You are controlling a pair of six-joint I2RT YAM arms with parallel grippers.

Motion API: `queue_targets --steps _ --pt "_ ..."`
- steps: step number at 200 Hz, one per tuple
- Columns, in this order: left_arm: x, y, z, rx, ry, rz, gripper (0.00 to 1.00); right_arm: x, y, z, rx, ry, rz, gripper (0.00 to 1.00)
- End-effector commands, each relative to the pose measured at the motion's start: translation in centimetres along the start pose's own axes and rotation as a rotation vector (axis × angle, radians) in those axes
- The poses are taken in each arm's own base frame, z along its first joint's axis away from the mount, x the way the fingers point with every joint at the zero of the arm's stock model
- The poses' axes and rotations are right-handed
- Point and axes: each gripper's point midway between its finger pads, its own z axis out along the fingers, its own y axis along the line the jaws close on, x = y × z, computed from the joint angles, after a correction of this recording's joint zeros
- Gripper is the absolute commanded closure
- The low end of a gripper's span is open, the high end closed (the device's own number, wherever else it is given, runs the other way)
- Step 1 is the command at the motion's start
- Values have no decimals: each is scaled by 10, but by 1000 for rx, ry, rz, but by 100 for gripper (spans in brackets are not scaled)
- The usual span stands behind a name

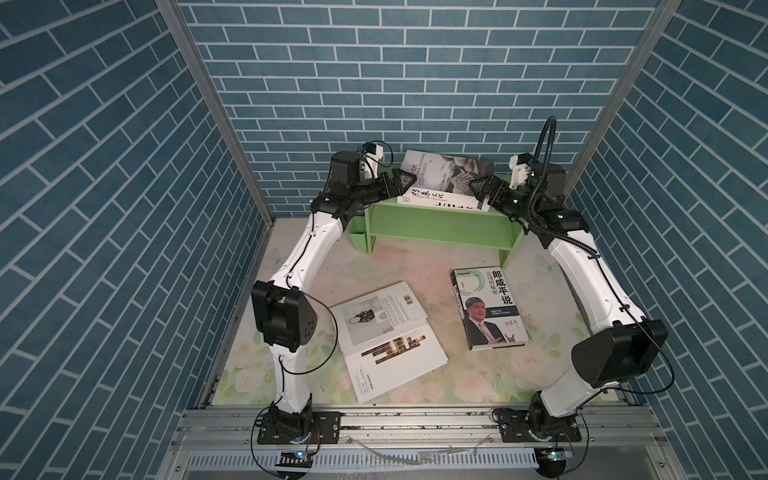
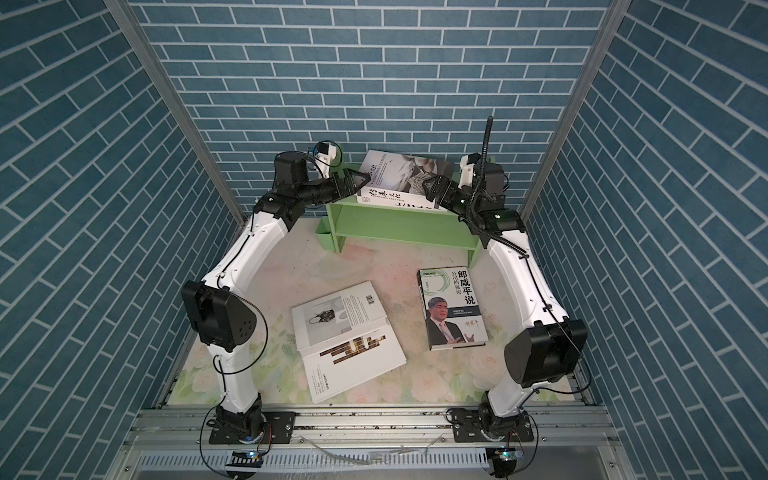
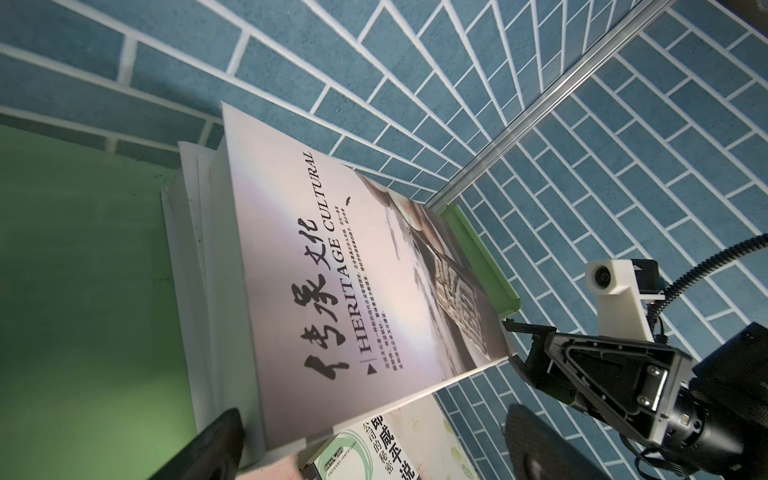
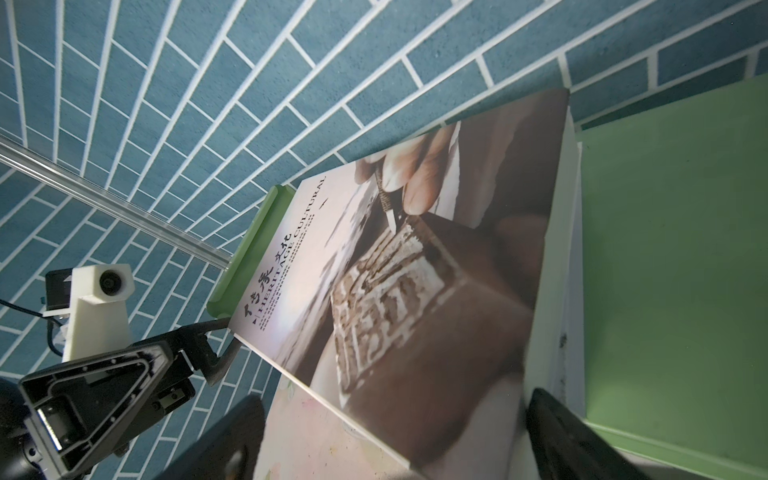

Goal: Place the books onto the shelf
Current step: 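Press both grippers against the book's sides to align the stack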

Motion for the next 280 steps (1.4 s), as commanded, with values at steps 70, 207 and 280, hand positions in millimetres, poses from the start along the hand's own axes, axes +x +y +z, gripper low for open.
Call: queue_targets --steps 70,207,280 --pt "-4 -28 4 78 4 26 0 -18 26 12 -97 -24 -60 2" --pt "0 -30 17 99 21 14 0 -17 7 23 -24 -27 -52 2" --pt "4 -30 19 94 29 13 0 -20 -6 26 7 -33 -36 2"
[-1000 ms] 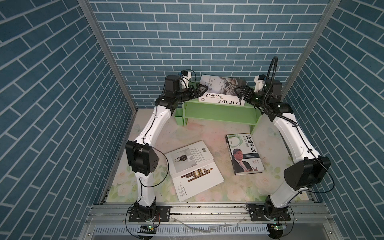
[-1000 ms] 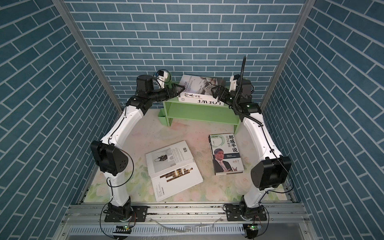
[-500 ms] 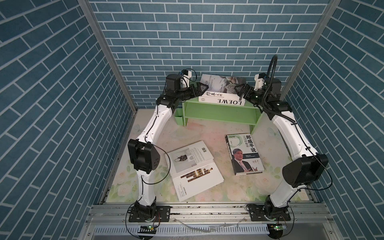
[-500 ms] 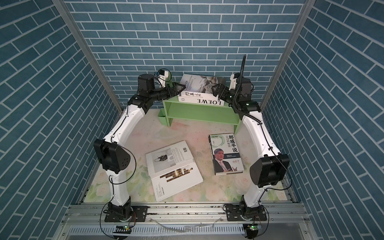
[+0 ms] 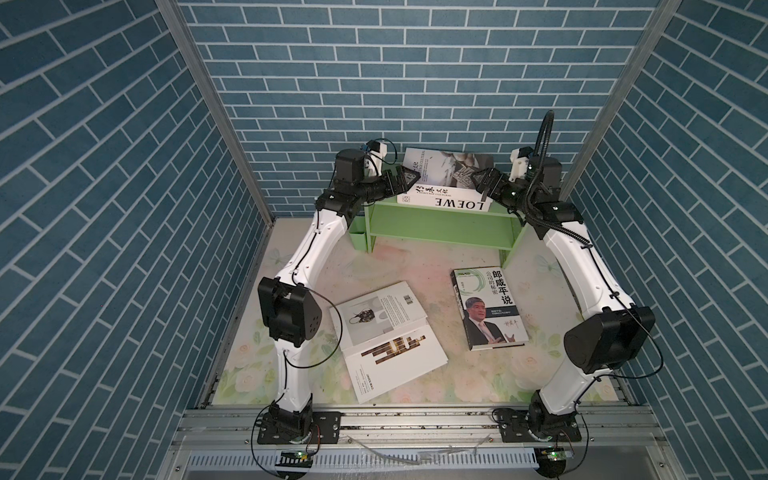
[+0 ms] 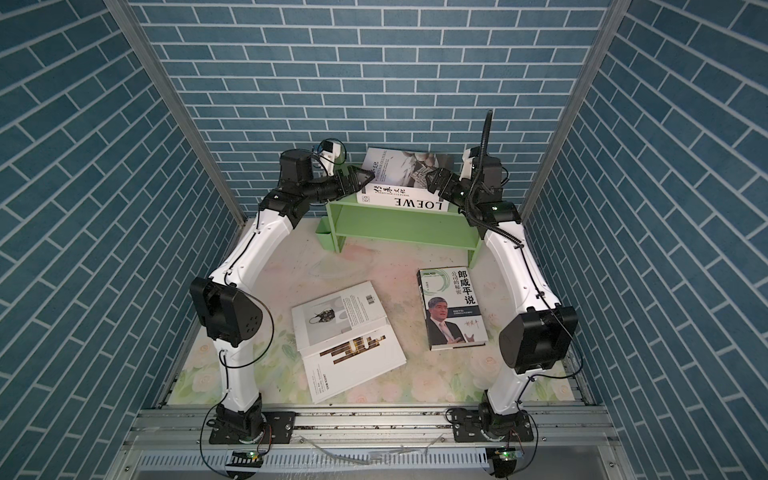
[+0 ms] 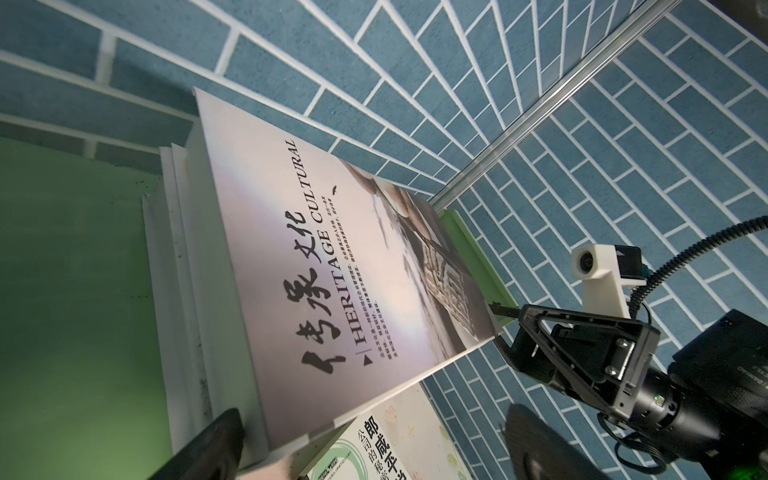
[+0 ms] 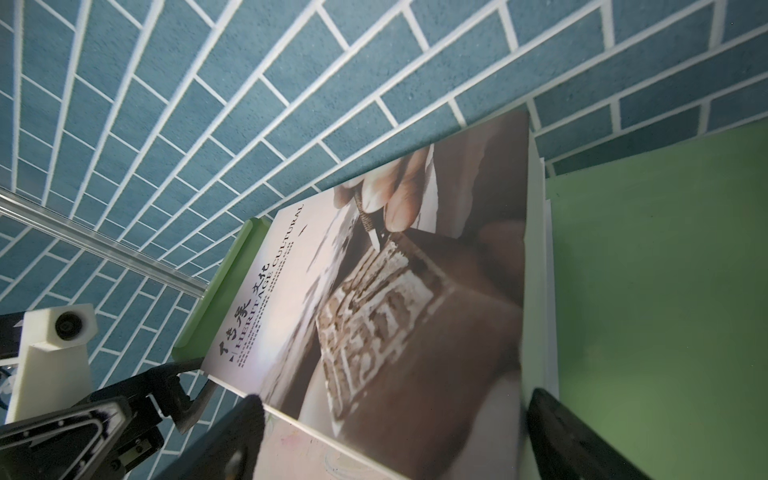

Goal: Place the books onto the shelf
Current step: 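Press both grippers against the book's sides to align the stack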

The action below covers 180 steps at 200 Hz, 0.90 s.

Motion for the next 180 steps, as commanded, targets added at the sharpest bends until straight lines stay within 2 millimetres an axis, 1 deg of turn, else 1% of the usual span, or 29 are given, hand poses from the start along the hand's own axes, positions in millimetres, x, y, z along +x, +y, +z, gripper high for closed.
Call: queue_targets --steps 1,75,180 --pt "6 -26 5 77 29 21 0 3 10 5 -44 17 -25 2" --pt "6 -23 6 61 22 15 0 7 15 10 -89 38 -6 2" --pt "1 -21 -1 42 4 17 0 10 17 12 -104 49 2 2"
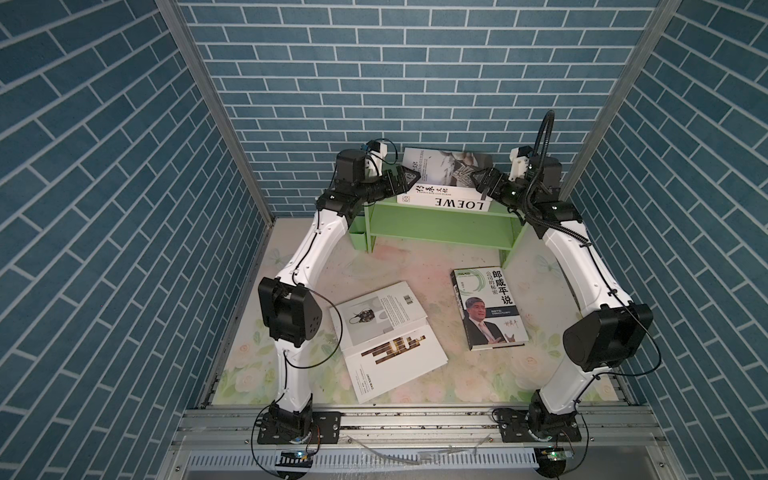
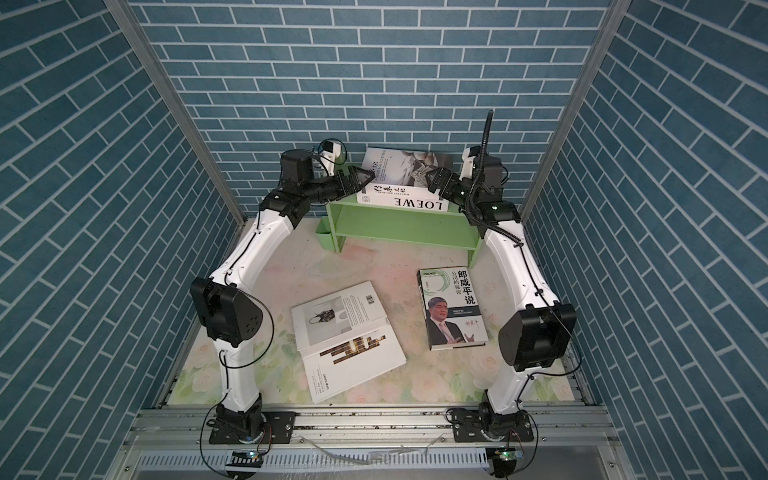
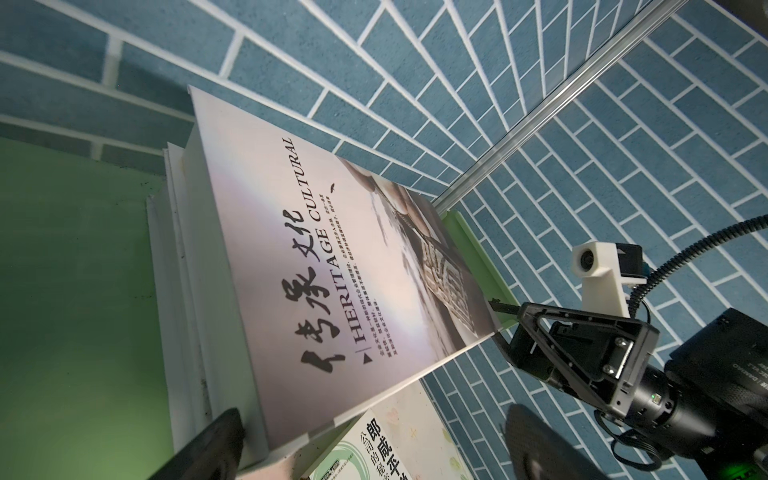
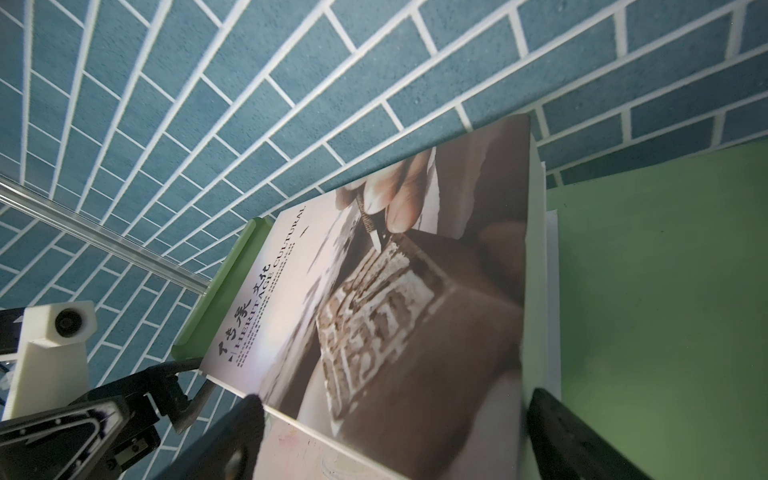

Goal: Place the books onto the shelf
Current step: 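Press both grippers against the book's sides to align the stack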

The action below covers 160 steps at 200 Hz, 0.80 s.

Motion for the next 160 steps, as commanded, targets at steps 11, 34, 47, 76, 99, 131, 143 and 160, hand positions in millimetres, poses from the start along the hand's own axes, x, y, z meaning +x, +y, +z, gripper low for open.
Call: queue_targets --steps 11,34,47,76,99,131,143,160 --pt "1 -22 -3 54 8 15 0 11 17 8 -79 50 12 1" --pt "2 -20 -3 51 6 13 0 12 18 9 -83 52 15 1" --pt "1 -20 -4 51 1 12 0 12 18 10 -85 55 15 2" --pt "0 -19 -5 52 -3 5 0 14 17 11 -81 59 17 2" --pt "1 -19 -5 55 -1 2 0 14 15 9 -71 58 16 2" --pt "0 -19 -5 56 -5 2 0 14 14 9 -68 58 14 1" --pt "1 -18 -5 55 -4 1 0 15 14 10 -68 60 14 2" --pt "0 -18 -6 54 -5 0 0 15 13 10 -59 61 17 2"
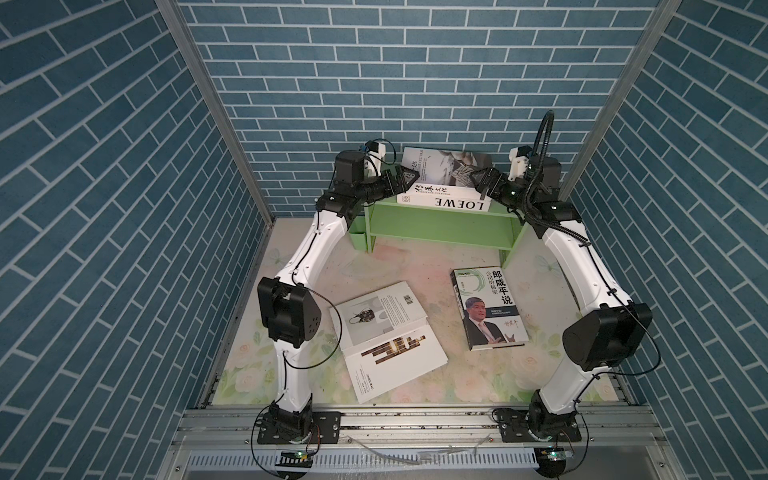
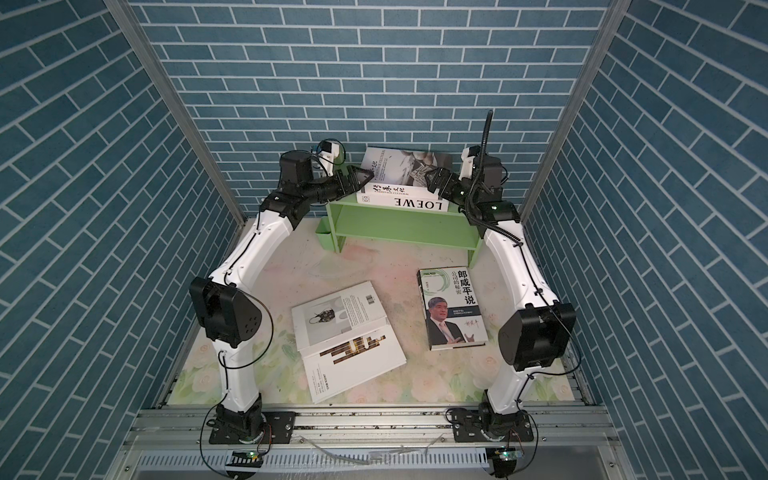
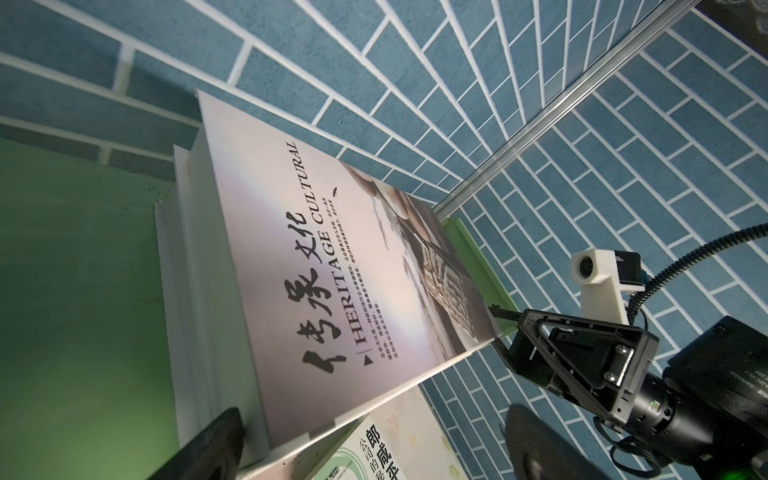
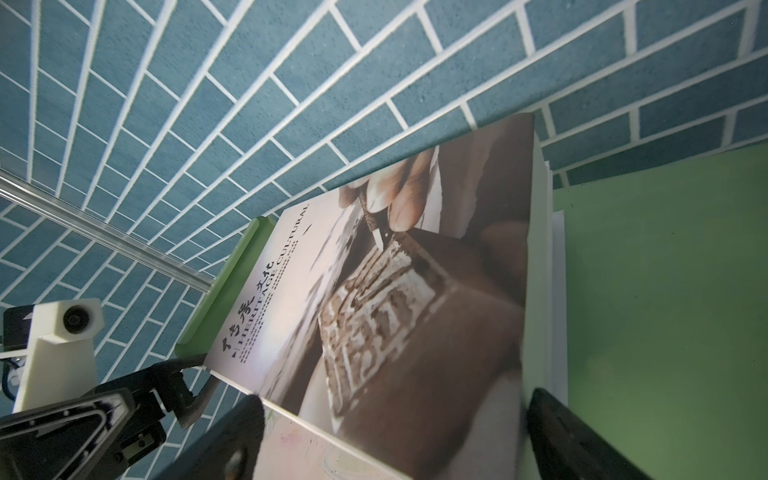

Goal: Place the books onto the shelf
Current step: 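Press both grippers against the book's sides to align the stack, then open both grippers and draw them back from the shelf toward the table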

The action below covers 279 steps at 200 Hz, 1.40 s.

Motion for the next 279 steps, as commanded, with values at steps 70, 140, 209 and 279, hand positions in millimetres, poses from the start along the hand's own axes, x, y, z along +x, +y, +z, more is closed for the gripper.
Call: queue_targets --steps 70,140,209,279 --pt "-12 -8 -28 9 -46 -6 0 7 8 -6 4 32 -10 1" --pt "-15 -12 -72 -40 -87 26 0 10 -11 -34 168 52 -38 1" --pt "15 -13 -110 -106 -72 10 0 26 2 -80 128 59 -68 2" --pt "120 31 -200 -430 2 -64 0 111 9 -114 51 206 -7 2"
